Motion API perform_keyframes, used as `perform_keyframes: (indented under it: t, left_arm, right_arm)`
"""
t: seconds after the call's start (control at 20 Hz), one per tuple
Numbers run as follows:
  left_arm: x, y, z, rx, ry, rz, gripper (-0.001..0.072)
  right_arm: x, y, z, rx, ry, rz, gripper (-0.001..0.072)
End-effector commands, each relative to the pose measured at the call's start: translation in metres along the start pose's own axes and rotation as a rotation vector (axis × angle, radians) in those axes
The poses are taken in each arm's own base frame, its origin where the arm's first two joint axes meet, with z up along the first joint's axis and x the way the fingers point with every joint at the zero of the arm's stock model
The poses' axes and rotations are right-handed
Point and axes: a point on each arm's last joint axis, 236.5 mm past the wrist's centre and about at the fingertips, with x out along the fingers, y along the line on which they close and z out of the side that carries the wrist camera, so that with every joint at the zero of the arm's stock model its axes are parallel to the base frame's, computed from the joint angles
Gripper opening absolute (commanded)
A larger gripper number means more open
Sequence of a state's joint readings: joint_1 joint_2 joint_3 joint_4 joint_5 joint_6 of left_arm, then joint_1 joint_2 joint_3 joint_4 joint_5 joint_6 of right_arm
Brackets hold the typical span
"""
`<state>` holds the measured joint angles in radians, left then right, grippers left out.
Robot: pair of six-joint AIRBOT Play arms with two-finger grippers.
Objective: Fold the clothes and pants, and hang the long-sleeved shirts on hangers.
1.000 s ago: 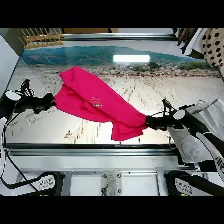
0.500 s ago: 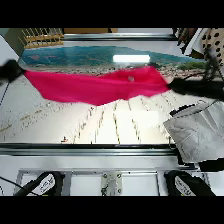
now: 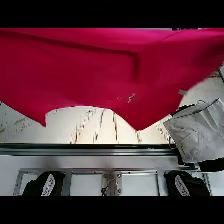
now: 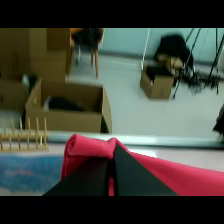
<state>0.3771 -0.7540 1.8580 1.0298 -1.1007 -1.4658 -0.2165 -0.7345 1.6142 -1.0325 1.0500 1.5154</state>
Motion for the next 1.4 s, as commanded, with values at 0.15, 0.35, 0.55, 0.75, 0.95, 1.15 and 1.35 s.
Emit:
perform_keyframes:
  t: [0.15, 0.35, 0.55, 0.75, 0.95, 1.15, 1.35]
  left_arm:
    - [-0.077, -0.008, 0.047, 0.048, -0.267, 0.114, 0.0007]
    - [-0.027, 0.032, -0.006, -0.035, -0.091, 0.165, 0.0006]
    - [0.069, 0.096, -0.127, -0.180, 0.296, 0.212, 0.0006]
    - [0.149, 0.135, -0.265, -0.371, 0.638, 0.192, 0.0007]
    - [0.209, 0.163, -0.385, -0.455, 0.828, 0.216, 0.0006]
    - [0.245, 0.181, -0.466, -0.488, 0.877, 0.248, 0.0007]
    - [0.266, 0.190, -0.492, -0.553, 0.885, 0.247, 0.0007]
  right_arm:
    - [-0.067, 0.035, 0.038, -0.073, -0.187, 0.010, 0.0018]
    - [-0.049, 0.025, 0.024, 0.016, -0.115, 0.008, 0.0017]
    - [0.036, -0.019, -0.057, 0.135, 0.257, -0.018, 0.0017]
    - [0.150, -0.063, -0.187, 0.214, 0.671, -0.055, 0.0017]
    - [0.240, -0.090, -0.302, 0.272, 0.845, -0.085, 0.0017]
    - [0.299, -0.112, -0.339, 0.297, 0.768, -0.116, 0.0017]
    - [0.318, -0.130, -0.346, 0.272, 0.712, -0.152, 0.0017]
